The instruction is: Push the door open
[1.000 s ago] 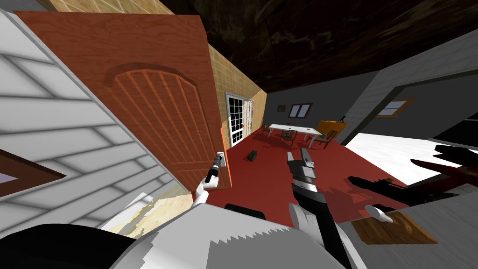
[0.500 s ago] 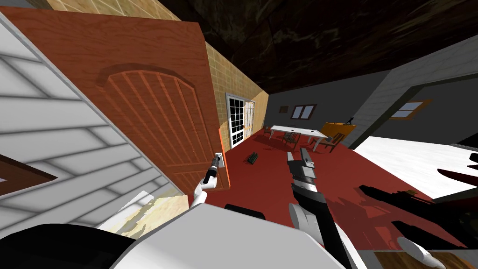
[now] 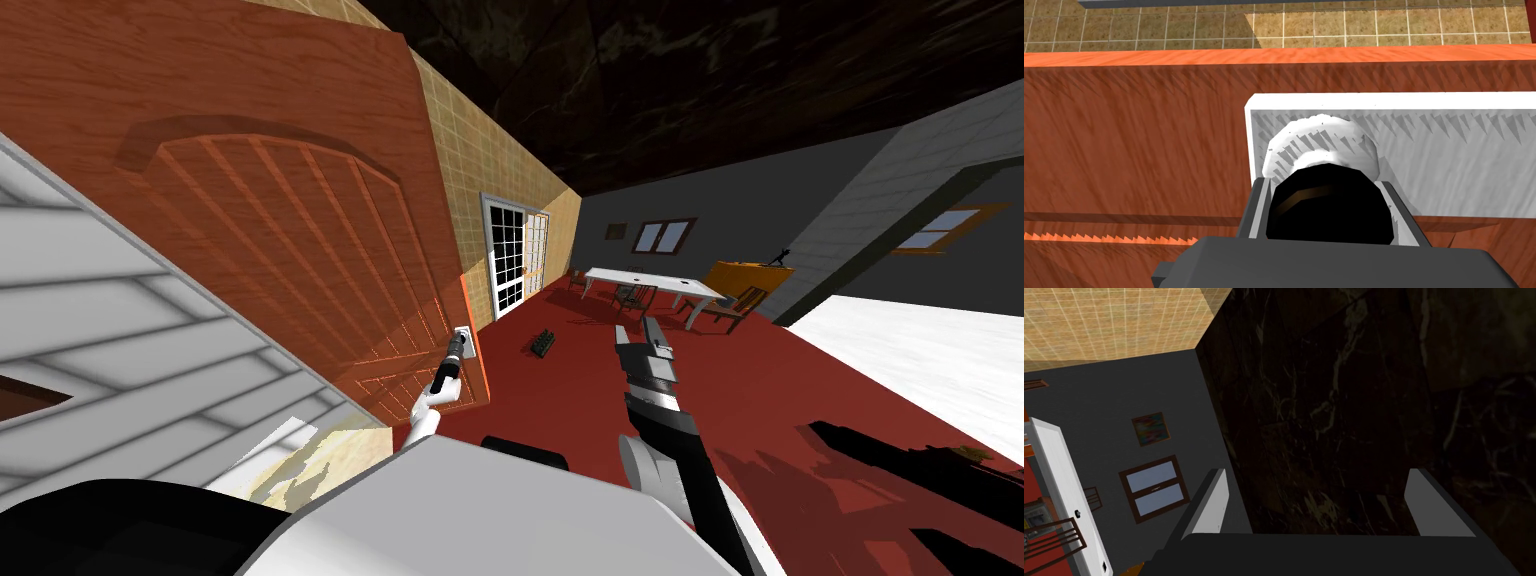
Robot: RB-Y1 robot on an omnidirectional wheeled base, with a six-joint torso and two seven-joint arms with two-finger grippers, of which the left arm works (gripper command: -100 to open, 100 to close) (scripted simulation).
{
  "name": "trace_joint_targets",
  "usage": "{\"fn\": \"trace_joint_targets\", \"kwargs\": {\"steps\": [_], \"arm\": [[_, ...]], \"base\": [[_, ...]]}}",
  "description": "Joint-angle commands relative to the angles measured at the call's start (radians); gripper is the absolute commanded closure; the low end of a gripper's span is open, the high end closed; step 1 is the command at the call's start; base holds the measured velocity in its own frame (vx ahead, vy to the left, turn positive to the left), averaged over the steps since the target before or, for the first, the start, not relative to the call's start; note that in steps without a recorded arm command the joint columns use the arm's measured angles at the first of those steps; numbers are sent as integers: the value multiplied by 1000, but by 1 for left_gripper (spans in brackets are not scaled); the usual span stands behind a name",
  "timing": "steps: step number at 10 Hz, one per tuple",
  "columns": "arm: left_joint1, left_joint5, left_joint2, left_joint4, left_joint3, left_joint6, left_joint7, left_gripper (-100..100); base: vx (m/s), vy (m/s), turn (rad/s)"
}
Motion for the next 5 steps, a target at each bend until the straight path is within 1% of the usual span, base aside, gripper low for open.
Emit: {"fn": "trace_joint_targets", "kwargs": {"steps": [1, 3, 4, 5], "arm": [[9, 2, -4, -11, 22, -2, -4, 100], [12, 5, -11, -14, 41, -2, -7, 100], [13, 6, -15, -15, 49, -2, -9, 100], [16, 5, -11, -6, 44, -3, -7, 100]], "base": [[181, -62, 73], [177, -74, 55], [184, -34, 58], [79, -6, 26]]}}
